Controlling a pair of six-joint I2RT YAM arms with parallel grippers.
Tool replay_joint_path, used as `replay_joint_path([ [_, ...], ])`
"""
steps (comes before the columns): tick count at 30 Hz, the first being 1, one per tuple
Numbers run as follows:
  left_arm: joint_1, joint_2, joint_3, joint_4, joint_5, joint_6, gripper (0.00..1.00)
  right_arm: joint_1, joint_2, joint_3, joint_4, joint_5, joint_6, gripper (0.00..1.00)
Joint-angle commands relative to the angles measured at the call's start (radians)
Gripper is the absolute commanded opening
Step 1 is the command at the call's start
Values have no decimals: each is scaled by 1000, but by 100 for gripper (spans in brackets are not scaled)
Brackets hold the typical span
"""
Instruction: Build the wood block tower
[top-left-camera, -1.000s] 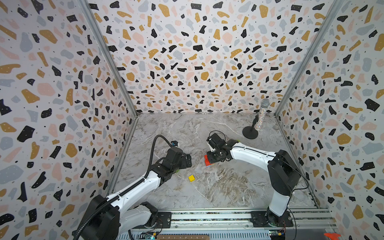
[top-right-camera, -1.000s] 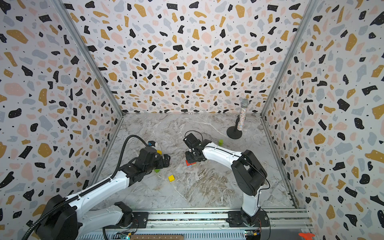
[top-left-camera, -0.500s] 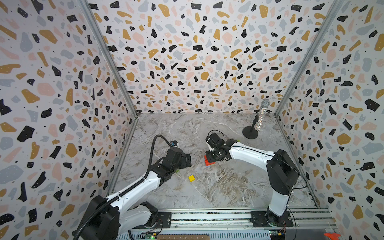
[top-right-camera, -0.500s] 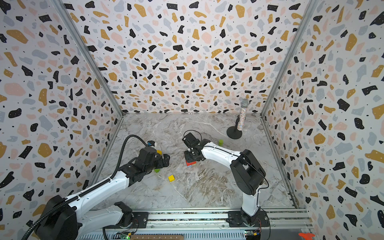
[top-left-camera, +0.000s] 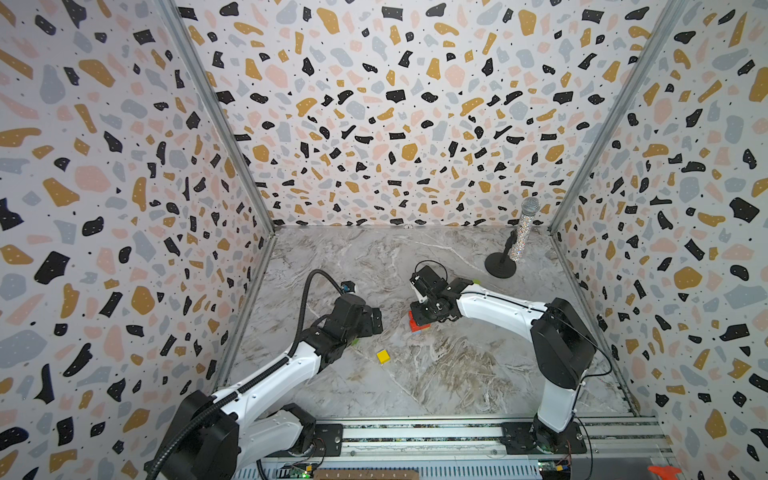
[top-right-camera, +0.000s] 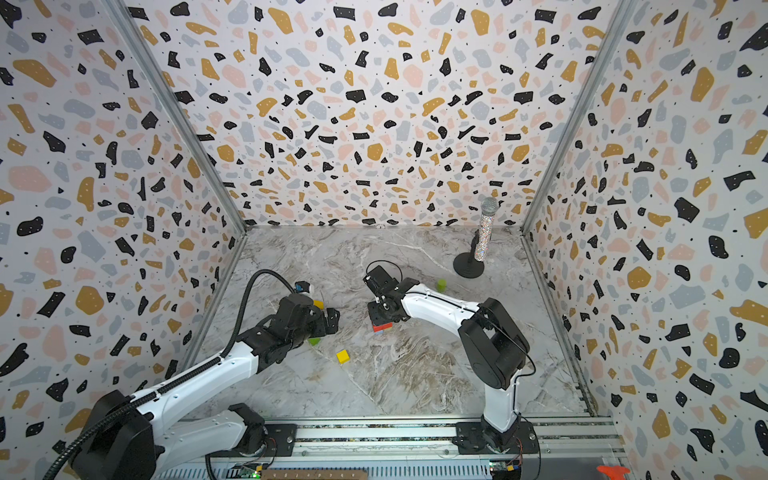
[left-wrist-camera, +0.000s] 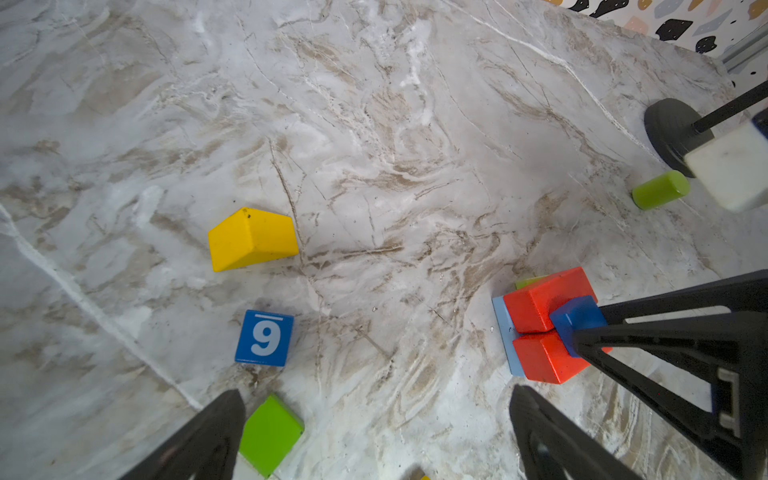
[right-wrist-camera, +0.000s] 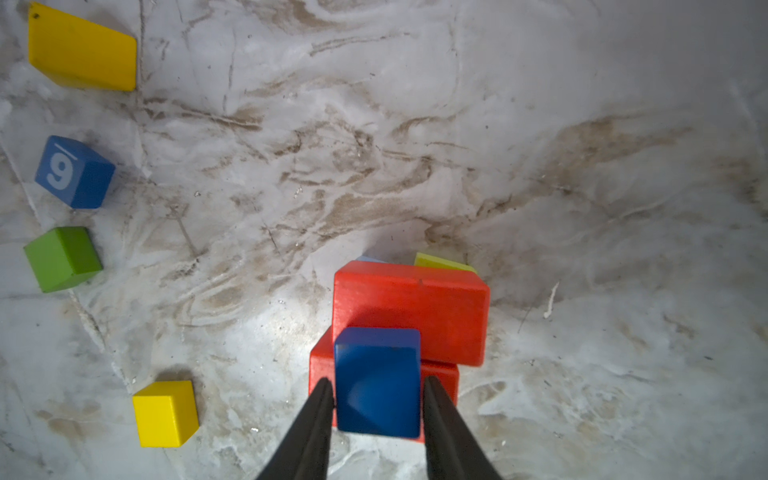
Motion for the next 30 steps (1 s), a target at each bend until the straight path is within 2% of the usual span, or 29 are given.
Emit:
replay_joint_path([
  [1,-2,-2,0,7,-18,5,100,6,5,43,-25,21,-12,40],
  [7,-2,-6,19,-26,-40,9,100,7,1,58,-37,31,-18,42],
  [14,-1,5,76,-116,-80,-26,100,6,-90,44,-13,43,-27,44],
  [24,5,-59,62,-162,-108,-77,100,-1,-150,11,-20,49,-74,71],
  [30,5,-72,57,-168,-117,-81,100,3,-104,10,-31,52,-77,80],
])
